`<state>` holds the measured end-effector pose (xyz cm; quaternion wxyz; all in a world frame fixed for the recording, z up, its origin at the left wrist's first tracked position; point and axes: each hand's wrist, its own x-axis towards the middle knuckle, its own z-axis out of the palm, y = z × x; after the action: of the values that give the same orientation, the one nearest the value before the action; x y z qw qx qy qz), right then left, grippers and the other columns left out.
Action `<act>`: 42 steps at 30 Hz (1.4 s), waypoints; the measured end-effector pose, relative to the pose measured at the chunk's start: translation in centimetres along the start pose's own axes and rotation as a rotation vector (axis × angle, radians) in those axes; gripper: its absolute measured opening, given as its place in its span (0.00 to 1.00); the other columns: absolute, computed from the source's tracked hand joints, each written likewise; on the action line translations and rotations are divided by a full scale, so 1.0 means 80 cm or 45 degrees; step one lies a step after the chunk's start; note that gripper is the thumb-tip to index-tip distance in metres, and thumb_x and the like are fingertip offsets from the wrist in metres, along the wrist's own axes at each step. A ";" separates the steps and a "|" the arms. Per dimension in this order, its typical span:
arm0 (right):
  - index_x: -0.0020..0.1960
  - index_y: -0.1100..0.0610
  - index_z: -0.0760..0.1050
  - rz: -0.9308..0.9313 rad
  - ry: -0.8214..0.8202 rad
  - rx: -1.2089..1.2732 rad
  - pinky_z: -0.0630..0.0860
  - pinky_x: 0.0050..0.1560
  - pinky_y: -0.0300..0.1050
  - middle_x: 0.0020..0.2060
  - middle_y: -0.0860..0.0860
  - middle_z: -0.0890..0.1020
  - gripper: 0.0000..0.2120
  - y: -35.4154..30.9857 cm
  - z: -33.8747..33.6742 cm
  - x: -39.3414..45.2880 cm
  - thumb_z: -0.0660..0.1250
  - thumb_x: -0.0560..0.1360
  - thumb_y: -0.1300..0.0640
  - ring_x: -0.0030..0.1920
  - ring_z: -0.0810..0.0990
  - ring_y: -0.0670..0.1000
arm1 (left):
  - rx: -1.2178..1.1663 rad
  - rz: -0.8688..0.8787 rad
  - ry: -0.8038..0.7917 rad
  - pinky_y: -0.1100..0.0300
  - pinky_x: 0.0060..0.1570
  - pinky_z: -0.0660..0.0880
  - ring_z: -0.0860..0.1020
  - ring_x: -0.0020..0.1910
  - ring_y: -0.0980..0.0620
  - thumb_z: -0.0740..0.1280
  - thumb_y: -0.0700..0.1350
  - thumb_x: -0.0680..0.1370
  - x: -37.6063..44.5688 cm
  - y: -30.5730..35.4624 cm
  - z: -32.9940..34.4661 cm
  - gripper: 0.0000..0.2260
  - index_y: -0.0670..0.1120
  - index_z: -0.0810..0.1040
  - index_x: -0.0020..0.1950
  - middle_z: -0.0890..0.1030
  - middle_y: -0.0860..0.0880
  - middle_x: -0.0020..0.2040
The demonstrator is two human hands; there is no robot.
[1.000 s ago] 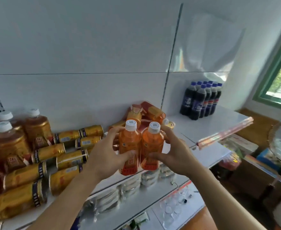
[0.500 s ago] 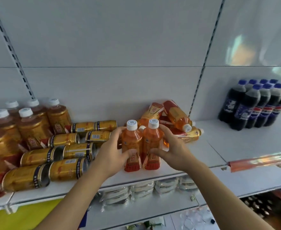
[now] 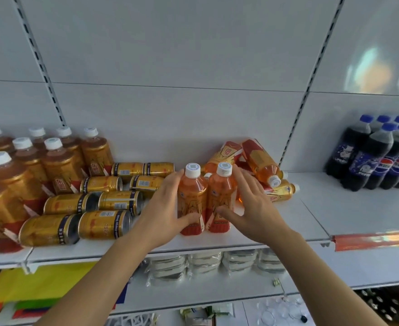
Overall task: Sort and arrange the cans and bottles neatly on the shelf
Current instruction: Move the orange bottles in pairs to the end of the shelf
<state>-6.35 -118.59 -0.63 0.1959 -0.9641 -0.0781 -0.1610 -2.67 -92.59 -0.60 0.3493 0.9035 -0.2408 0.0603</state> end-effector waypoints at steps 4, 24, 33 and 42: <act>0.87 0.50 0.51 -0.036 0.272 -0.122 0.59 0.82 0.63 0.86 0.52 0.54 0.44 -0.009 0.005 -0.015 0.60 0.80 0.29 0.86 0.50 0.56 | 0.238 -0.006 0.152 0.43 0.81 0.61 0.53 0.85 0.49 0.66 0.69 0.76 -0.019 -0.011 0.000 0.47 0.55 0.46 0.86 0.51 0.51 0.87; 0.85 0.54 0.59 -0.414 0.106 -0.377 0.56 0.83 0.65 0.86 0.57 0.54 0.39 -0.341 0.137 -0.092 0.52 0.83 0.31 0.86 0.45 0.59 | 0.835 -0.270 0.365 0.39 0.81 0.55 0.53 0.85 0.42 0.53 0.67 0.83 -0.304 -0.148 -0.184 0.35 0.48 0.59 0.85 0.58 0.44 0.85; 0.86 0.53 0.56 -0.630 -0.050 -0.327 0.51 0.84 0.64 0.86 0.58 0.54 0.40 -0.549 0.233 -0.085 0.48 0.84 0.29 0.86 0.43 0.60 | 0.823 -0.609 0.456 0.38 0.81 0.57 0.57 0.83 0.41 0.51 0.69 0.82 -0.451 -0.267 -0.308 0.37 0.49 0.58 0.85 0.61 0.43 0.84; 0.84 0.54 0.62 -0.714 0.008 -0.141 0.54 0.84 0.63 0.84 0.58 0.61 0.37 -0.690 0.324 0.015 0.53 0.83 0.31 0.86 0.49 0.60 | 0.830 -0.723 0.505 0.40 0.81 0.58 0.59 0.82 0.41 0.49 0.69 0.82 -0.466 -0.395 -0.411 0.36 0.50 0.59 0.85 0.63 0.43 0.83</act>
<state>-9.77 -57.73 -3.34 0.0909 -0.9137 -0.3322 -0.2159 -18.31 -36.01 -5.40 0.0895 0.9672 0.1185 0.2060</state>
